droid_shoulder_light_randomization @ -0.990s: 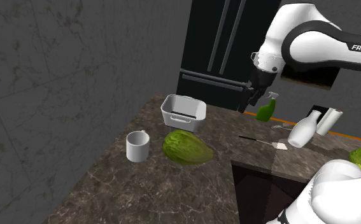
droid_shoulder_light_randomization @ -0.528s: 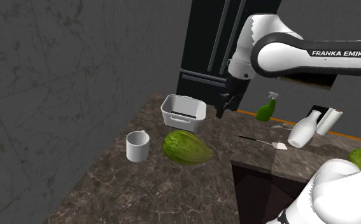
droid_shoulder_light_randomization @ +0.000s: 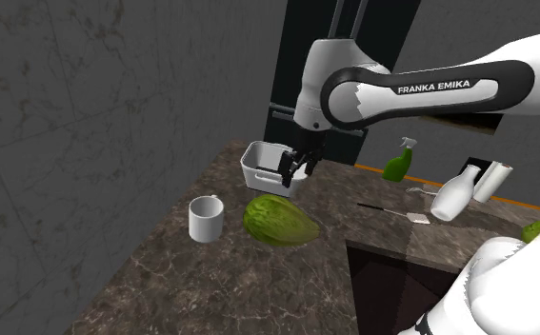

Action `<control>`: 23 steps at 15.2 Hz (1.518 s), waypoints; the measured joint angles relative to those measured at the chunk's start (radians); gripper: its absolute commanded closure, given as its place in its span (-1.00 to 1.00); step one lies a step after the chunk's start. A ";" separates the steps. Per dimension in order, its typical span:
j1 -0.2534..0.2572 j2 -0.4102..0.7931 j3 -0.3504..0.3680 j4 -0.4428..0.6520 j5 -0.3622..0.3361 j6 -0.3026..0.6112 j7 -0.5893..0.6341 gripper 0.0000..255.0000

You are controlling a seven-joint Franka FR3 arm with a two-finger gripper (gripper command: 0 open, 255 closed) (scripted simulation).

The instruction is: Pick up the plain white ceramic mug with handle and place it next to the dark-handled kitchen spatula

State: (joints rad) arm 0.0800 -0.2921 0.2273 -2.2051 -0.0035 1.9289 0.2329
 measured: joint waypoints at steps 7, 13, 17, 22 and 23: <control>0.029 0.250 0.066 0.163 -0.035 0.059 0.102 -1.00; 0.078 0.478 0.101 0.360 -0.090 0.061 0.193 -1.00; 0.120 0.640 0.106 0.515 -0.131 0.049 0.236 -1.00; 0.193 0.853 0.103 0.764 -0.173 -0.007 0.276 -1.00; 0.204 0.878 0.102 0.795 -0.177 -0.014 0.282 -1.00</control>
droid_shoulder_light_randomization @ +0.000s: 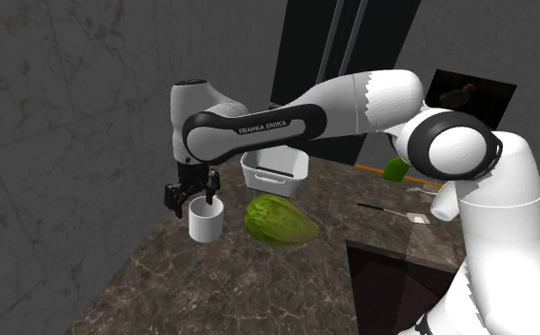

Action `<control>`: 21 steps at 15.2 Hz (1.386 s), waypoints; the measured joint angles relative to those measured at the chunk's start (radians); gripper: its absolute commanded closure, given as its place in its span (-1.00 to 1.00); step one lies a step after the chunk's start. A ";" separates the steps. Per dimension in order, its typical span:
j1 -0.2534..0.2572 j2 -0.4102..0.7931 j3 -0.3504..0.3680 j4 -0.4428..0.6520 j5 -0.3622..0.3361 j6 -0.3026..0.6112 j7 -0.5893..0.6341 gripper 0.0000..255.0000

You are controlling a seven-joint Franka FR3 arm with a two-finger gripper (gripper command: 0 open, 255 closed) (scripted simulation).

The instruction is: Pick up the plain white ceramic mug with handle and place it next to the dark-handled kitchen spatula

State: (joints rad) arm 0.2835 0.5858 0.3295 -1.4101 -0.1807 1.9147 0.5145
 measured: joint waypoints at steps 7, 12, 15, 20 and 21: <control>0.009 0.053 -0.008 -0.012 -0.014 0.062 0.009 -1.00; 0.008 0.057 -0.009 -0.023 -0.015 0.076 0.010 -1.00; 0.008 0.057 -0.009 -0.023 -0.015 0.077 0.010 1.00; 0.008 0.057 -0.009 -0.023 -0.015 0.077 0.010 1.00; 0.008 0.057 -0.009 -0.023 -0.015 0.077 0.010 1.00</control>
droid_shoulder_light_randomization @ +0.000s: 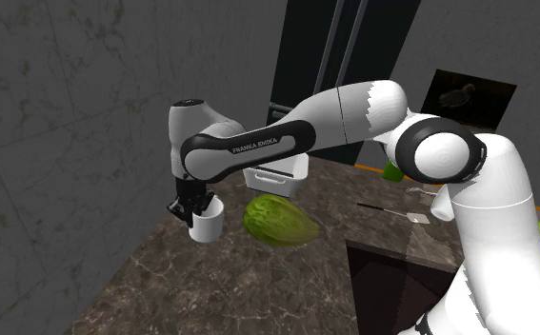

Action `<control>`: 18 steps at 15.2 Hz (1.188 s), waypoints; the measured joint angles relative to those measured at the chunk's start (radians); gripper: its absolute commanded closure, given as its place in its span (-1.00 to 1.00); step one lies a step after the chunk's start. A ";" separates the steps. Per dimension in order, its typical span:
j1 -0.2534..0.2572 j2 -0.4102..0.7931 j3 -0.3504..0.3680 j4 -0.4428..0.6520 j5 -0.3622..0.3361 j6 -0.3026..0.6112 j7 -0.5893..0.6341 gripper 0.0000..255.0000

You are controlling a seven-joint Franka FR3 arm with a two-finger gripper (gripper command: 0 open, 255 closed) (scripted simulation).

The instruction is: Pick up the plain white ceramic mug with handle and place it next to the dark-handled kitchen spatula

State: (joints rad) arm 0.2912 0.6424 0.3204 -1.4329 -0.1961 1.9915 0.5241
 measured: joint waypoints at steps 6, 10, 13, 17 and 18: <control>0.000 -0.004 0.001 0.009 0.002 -0.012 -0.002 1.00; -0.001 -0.024 0.005 0.028 0.008 -0.051 -0.005 1.00; -0.002 -0.038 0.008 0.047 0.013 -0.083 -0.008 1.00; -0.001 -0.055 0.012 0.077 0.019 -0.130 -0.012 1.00; 0.000 -0.056 0.012 0.087 0.020 -0.140 -0.012 1.00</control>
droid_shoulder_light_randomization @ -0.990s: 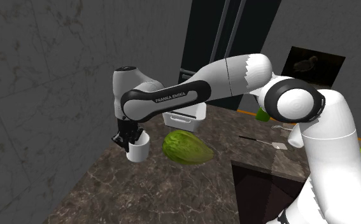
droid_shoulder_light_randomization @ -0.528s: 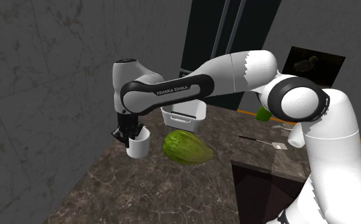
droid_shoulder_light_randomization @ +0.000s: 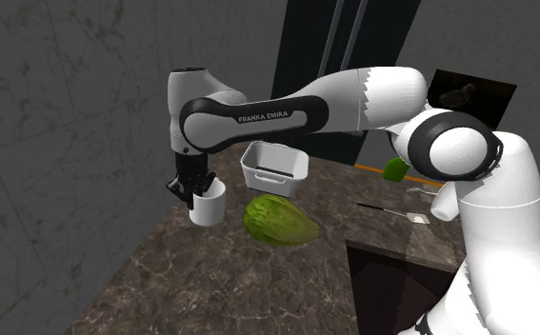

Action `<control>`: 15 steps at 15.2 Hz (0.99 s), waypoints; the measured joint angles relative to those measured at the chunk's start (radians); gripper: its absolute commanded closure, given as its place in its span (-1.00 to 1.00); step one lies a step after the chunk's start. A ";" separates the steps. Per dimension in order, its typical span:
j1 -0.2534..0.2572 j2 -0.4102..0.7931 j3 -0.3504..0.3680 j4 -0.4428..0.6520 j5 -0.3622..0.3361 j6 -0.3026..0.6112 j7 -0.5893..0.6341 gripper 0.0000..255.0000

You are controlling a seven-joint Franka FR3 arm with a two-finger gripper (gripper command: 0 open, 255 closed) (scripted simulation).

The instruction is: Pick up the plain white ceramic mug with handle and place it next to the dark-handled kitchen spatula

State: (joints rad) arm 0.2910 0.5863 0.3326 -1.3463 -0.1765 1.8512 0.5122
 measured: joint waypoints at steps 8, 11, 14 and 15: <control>0.008 -0.010 0.004 0.094 0.006 -0.103 -0.006 1.00; 0.014 -0.010 0.005 0.134 0.006 -0.142 -0.006 1.00; 0.016 -0.008 0.005 0.176 0.007 -0.182 -0.011 1.00; 0.017 -0.011 0.005 0.186 0.008 -0.194 -0.011 1.00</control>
State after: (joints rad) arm 0.3080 0.5757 0.3380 -1.1605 -0.1689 1.6572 0.5012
